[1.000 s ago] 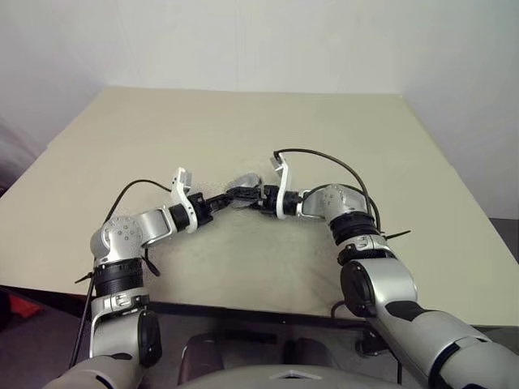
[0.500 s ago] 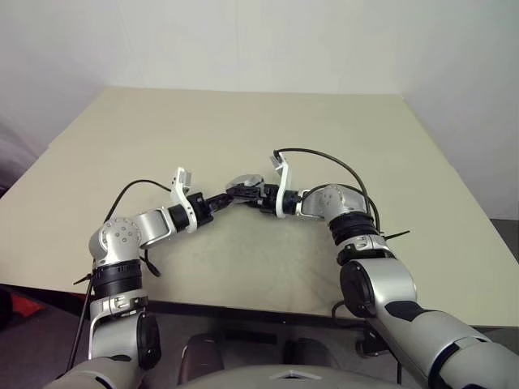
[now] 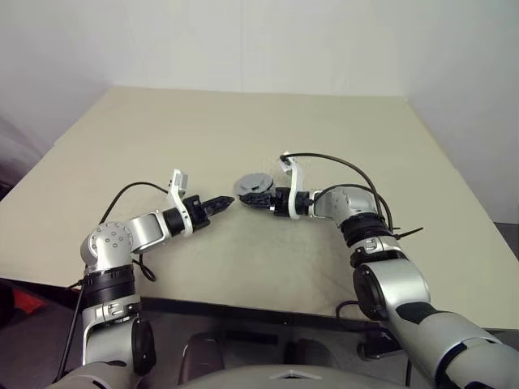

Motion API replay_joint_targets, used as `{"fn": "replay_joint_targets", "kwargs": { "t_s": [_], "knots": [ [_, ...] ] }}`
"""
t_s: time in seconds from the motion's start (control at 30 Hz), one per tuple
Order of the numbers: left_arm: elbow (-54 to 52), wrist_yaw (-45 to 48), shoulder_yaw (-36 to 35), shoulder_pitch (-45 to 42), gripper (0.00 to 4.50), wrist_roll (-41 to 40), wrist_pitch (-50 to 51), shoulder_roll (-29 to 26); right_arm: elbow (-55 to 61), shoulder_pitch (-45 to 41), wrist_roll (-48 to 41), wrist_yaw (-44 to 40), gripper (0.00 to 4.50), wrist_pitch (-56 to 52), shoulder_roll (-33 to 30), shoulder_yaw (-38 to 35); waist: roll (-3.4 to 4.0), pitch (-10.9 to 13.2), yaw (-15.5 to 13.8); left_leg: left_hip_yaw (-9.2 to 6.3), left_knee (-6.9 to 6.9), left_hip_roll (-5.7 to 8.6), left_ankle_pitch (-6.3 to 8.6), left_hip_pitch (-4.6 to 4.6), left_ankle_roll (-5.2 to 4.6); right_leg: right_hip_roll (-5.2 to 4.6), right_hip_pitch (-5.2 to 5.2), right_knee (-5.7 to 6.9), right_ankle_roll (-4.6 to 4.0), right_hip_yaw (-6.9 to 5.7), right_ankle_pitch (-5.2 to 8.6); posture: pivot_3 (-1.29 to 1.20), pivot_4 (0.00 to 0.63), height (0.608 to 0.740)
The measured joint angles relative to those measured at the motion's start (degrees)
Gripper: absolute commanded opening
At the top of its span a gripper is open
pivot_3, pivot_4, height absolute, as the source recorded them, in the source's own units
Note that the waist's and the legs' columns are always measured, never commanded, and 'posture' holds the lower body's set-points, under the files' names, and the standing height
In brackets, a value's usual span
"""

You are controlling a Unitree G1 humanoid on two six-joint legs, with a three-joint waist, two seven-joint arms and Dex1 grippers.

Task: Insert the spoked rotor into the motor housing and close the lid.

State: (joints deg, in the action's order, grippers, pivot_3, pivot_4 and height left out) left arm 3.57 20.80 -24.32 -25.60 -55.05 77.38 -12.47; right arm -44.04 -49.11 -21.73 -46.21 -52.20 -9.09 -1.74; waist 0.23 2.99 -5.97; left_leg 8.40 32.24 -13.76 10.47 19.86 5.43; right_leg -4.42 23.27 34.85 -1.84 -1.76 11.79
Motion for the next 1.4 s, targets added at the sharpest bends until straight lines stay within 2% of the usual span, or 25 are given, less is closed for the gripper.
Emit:
{"fn": "replay_joint_targets", "kwargs": {
  "t_s": [0.3,0.67,1.07,1.4],
  "knots": [
    [0.00,0.01,0.12,0.31,0.00,-0.16,0.34,-0.74,-3.19,-1.00,3.54,0.11,4.48,7.30,-4.36,0.46,0.00,0.00,-0.06,0.00,0.22,-0.02,-0.01,0.05,0.01,-0.02,-0.03,0.03,0.07,0.04,-0.16,0.00,0.000,0.740],
    [-0.49,0.39,1.79,0.80,0.00,-0.14,-0.42,-1.11,-8.71,-3.29,6.30,1.52,4.48,16.18,-4.92,-0.37,0.00,0.00,0.42,0.01,0.22,-0.04,0.01,0.12,-0.02,0.00,0.00,0.02,0.06,0.04,-0.16,0.00,0.000,0.740],
    [-4.33,3.08,3.74,2.14,0.00,0.54,-6.35,-3.92,-3.71,-2.73,7.48,1.80,4.48,29.18,0.11,0.08,0.00,0.00,0.58,0.01,0.22,-0.07,0.03,0.13,-0.07,0.03,0.05,0.02,0.06,0.04,-0.16,0.00,0.000,0.740],
    [-4.52,3.39,4.19,3.60,0.00,1.26,-9.48,-5.34,-6.31,0.73,12.42,2.29,4.48,39.60,3.15,3.03,-0.01,-0.01,0.67,0.01,0.23,-0.08,0.04,0.11,-0.07,0.03,0.04,0.04,0.06,0.05,-0.16,0.00,0.000,0.740]
  ]
}}
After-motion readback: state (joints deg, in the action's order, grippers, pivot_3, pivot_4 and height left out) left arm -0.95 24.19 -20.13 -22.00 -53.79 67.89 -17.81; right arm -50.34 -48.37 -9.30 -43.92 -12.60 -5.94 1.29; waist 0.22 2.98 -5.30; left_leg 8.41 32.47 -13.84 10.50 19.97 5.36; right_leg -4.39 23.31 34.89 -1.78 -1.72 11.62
